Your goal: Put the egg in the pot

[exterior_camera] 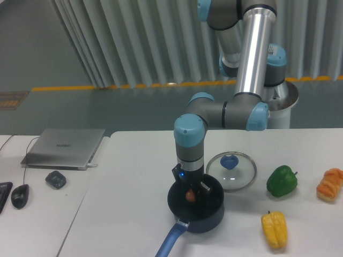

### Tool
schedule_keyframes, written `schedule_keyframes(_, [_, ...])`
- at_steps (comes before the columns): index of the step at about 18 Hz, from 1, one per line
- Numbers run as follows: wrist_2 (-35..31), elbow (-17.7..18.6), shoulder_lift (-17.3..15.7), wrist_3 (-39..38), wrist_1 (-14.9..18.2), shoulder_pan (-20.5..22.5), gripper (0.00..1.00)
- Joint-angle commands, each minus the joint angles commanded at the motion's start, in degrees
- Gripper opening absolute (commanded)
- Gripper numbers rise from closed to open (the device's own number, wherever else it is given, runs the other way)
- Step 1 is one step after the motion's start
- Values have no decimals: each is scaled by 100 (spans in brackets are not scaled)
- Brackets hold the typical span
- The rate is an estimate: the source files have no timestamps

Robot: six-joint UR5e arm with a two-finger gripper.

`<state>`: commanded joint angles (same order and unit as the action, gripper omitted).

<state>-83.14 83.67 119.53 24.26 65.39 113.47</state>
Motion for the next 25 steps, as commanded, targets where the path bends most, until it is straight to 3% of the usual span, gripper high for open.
schedule_keyframes(7, [0, 9, -26, 18, 0, 0, 54])
schedule_keyframes(8, [-9, 9, -18, 18, 0, 0, 58])
schedule_keyframes(9, [-9, 9, -26, 26, 0, 0, 70])
schedule_keyframes(10, [-17, 9, -26, 26, 0, 0, 73])
schedule_keyframes(18, [-26, 9, -26, 35, 0, 0, 81])
schedule_keyframes(19, [-26, 9, -26, 44, -35, 0, 96])
schedule_keyframes(20, [-26, 9, -44, 87, -35, 0, 100])
schedule_keyframes(25, [-193, -9, -131, 491, -26, -9, 100])
